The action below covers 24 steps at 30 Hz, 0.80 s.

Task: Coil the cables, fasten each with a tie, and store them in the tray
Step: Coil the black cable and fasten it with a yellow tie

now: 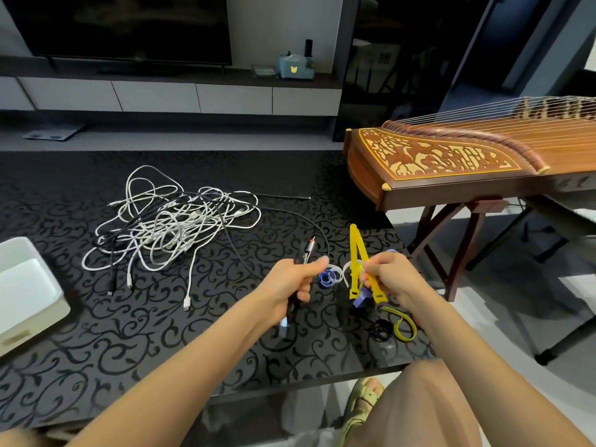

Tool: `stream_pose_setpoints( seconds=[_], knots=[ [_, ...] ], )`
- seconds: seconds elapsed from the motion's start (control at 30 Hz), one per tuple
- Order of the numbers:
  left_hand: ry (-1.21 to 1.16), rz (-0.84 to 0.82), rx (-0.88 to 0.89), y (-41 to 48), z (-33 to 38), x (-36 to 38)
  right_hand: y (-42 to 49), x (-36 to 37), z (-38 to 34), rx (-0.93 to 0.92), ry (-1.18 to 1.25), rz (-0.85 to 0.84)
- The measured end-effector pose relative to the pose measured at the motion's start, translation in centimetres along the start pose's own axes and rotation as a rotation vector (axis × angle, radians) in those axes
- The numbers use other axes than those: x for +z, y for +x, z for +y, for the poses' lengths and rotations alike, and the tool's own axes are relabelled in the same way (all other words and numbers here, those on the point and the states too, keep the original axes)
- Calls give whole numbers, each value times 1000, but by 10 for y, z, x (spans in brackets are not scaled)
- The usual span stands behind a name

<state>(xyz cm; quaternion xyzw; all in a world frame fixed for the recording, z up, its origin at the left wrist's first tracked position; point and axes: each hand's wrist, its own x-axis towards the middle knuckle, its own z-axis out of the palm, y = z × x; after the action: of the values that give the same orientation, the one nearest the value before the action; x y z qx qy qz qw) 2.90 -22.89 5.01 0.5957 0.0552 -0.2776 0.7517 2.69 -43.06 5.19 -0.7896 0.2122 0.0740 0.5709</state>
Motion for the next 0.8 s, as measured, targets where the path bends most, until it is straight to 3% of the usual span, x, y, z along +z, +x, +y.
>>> stream_pose_setpoints(
  seconds=[0.17,0.37,0.5,0.67,0.8],
  knots=[
    [121,159,31,43,-8,34,-1,-6,-2,73,164,-140],
    [232,153,111,81,-10,53,5,-19,-4,174,291,-235],
    [329,193,196,90,-17,56,5,-30,-10,225,318,-197],
    [414,286,168,103,-24,52,-3,-51,-26,124,121,-44],
    [439,303,146,105,-24,47,-9,-66,-33,61,108,32]
  ],
)
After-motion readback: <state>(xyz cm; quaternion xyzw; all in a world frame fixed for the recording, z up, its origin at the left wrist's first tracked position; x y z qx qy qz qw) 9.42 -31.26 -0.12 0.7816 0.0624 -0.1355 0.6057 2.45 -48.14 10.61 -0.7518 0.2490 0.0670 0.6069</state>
